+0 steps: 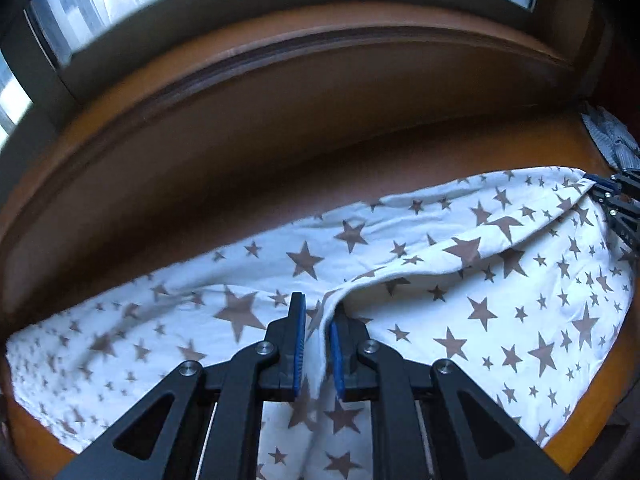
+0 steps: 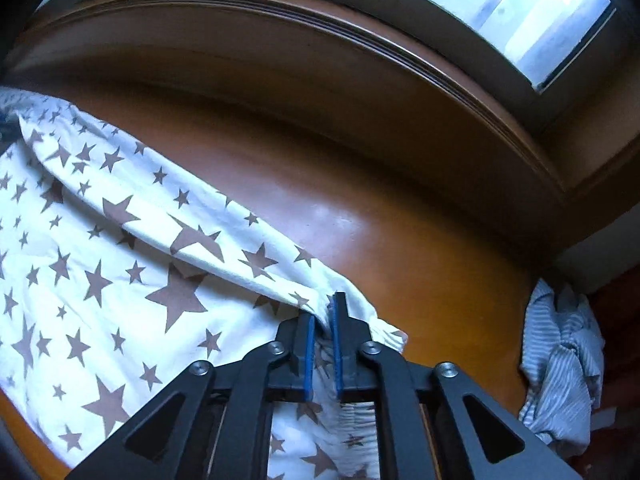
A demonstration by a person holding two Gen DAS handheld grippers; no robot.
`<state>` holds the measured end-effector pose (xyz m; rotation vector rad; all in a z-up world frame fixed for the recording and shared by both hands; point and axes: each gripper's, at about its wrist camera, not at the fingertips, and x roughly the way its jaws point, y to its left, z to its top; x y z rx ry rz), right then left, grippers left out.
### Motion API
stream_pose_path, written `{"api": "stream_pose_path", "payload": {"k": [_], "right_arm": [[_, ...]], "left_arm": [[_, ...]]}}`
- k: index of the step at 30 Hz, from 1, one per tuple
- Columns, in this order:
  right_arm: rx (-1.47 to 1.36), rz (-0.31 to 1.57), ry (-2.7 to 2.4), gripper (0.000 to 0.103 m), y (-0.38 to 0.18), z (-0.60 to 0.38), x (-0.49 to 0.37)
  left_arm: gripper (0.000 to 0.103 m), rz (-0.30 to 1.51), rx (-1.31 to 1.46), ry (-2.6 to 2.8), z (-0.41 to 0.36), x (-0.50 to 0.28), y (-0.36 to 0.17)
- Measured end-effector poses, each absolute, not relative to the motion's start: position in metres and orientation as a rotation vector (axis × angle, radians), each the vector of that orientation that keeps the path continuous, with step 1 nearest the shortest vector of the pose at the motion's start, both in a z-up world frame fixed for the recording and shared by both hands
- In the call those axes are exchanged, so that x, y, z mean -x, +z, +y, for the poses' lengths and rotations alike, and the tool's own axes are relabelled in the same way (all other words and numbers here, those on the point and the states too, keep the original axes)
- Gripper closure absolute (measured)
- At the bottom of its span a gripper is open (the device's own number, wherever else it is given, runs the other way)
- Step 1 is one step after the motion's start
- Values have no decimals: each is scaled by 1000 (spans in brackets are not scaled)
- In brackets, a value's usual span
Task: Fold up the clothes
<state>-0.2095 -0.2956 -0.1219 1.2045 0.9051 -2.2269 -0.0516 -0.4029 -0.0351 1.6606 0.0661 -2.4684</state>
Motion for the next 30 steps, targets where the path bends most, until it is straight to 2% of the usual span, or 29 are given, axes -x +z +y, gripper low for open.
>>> {"api": "stream_pose_path", "payload": {"k": [2,3,4,9,13,16,18,20,22,27,30], "right_arm": [[-1208,891,-2249,68,-110,-285,207],[-1207,877,-2264,51,-102,-277,206],[-1204,849,-2281,45,-95,-266,204],[-1212,672,-2340,45,-71,-225,195],[-1199,619,-2238,45,-73,-231,187],[-1092,719,-2133,45,-80,-265,182],[-1009,842,-2089,46,-86,-286,177],[-984,879,-2059,47,-90,-293,179],[-972,895,-2020,55,-95,-298,182],[-990,906,-1911,65,-106,-298,189],[-998,893,-1887,76,-110,-295,188]], "left_arm": [[92,81,-1645,-2479,-403,49,-37],[92,88,-1636,-2485,-403,47,-37],[92,97,-1630,-2488,-403,46,-38],[92,253,-1597,-2496,-411,38,-36],[92,213,-1570,-2517,-405,35,-31],[92,148,-1565,-2519,-397,34,-31],[92,155,-1558,-2519,-395,32,-32],[94,184,-1540,-2523,-395,30,-32],[95,211,-1518,-2528,-394,26,-30],[95,198,-1492,-2537,-388,17,-27],[95,194,-1486,-2540,-385,12,-26]]}}
